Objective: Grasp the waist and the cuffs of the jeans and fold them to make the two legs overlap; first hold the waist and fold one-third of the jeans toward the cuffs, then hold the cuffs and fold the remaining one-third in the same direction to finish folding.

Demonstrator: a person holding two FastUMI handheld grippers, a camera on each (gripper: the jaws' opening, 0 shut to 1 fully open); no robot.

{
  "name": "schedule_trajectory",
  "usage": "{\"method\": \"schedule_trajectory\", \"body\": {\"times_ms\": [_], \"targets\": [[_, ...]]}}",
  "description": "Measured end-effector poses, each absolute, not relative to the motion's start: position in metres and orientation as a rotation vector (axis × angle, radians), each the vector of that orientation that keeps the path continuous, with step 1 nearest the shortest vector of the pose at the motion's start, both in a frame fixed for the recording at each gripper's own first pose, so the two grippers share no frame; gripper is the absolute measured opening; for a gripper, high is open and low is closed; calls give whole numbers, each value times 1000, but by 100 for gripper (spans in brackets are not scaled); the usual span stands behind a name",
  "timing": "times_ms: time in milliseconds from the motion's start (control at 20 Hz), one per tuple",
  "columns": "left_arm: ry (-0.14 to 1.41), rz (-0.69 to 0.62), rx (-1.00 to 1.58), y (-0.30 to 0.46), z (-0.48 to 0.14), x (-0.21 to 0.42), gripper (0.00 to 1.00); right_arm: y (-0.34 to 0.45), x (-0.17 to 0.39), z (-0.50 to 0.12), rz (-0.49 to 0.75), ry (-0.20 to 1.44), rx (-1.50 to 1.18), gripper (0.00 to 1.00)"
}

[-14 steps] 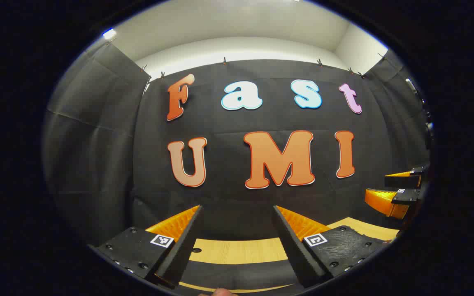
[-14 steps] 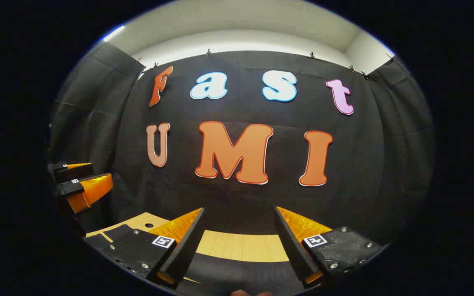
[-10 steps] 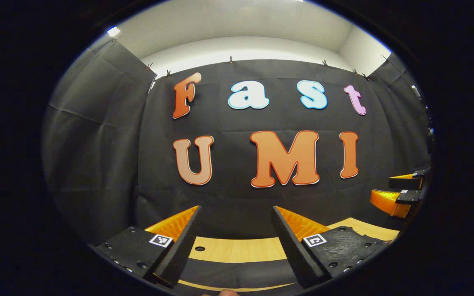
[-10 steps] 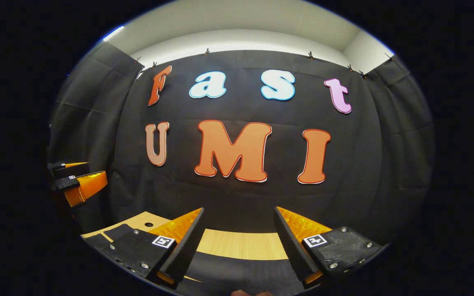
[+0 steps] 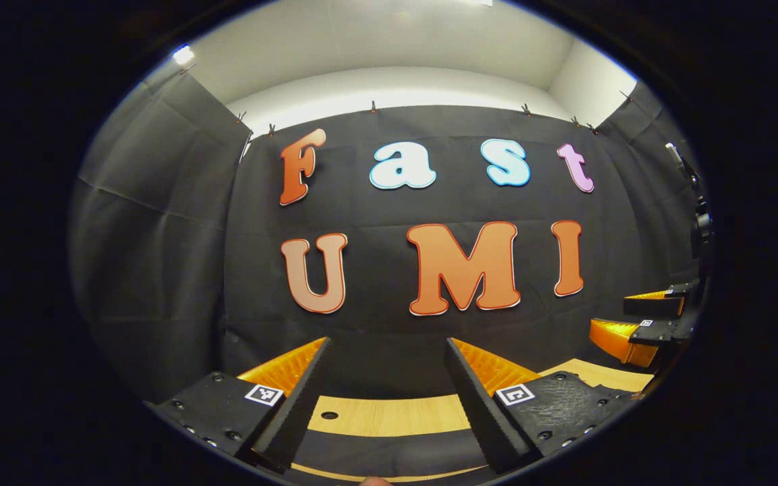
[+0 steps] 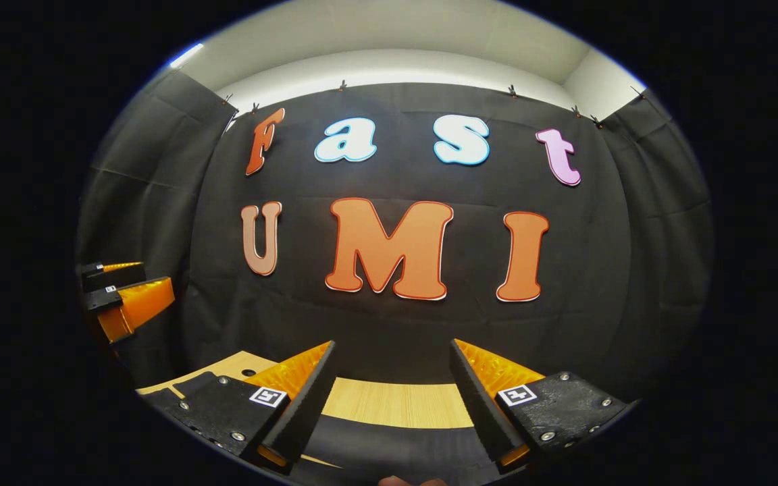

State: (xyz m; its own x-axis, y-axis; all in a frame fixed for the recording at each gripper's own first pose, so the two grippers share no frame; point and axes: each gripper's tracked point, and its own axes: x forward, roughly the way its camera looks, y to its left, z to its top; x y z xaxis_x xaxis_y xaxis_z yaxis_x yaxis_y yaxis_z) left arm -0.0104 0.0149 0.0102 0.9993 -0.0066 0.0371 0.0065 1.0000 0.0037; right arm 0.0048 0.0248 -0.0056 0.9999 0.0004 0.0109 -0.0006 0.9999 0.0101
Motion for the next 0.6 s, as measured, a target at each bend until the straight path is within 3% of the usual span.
{"method": "schedule_trajectory", "body": {"times_ms": [200, 400, 600], "targets": [[30, 42, -20, 32, -12, -6, 99, 18, 5, -13, -16, 12, 17, 100], [119, 164, -39, 77, -37, -5, 98, -19, 5, -32, -105, 70, 33, 98], [179, 203, -61, 100, -57, -11, 100, -53, 1, -54, -190, 132, 31, 98]]}}
